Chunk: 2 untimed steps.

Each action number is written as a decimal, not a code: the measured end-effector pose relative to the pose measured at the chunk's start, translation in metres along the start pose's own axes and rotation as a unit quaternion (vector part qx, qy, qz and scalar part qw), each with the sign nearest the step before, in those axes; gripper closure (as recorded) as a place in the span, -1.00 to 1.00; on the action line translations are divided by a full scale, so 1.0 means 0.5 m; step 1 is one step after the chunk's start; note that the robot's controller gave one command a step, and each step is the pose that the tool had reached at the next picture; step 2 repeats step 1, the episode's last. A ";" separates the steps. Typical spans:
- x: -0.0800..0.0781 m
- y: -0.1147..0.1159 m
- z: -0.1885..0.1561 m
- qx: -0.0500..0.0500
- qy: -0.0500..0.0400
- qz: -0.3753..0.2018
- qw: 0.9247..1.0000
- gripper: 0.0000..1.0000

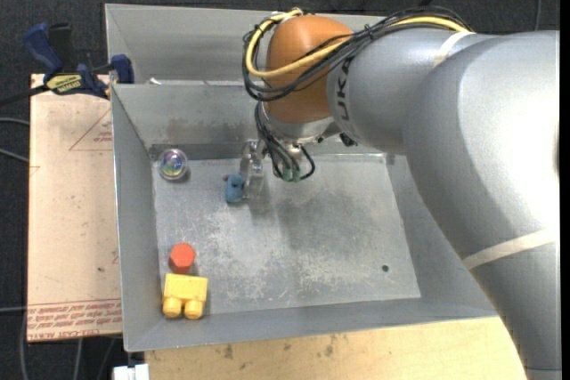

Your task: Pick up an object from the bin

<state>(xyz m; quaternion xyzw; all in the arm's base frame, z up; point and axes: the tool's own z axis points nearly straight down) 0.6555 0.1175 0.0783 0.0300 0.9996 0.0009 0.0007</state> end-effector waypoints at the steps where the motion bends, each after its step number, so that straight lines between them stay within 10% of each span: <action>1: 0.024 0.069 -0.364 -0.002 -0.006 -0.011 1.000 1.00; 2: 0.024 0.069 -0.364 -0.002 -0.006 -0.011 1.000 1.00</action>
Offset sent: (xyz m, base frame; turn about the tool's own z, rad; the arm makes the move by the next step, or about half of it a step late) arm -0.0123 0.0330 0.1761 -0.0175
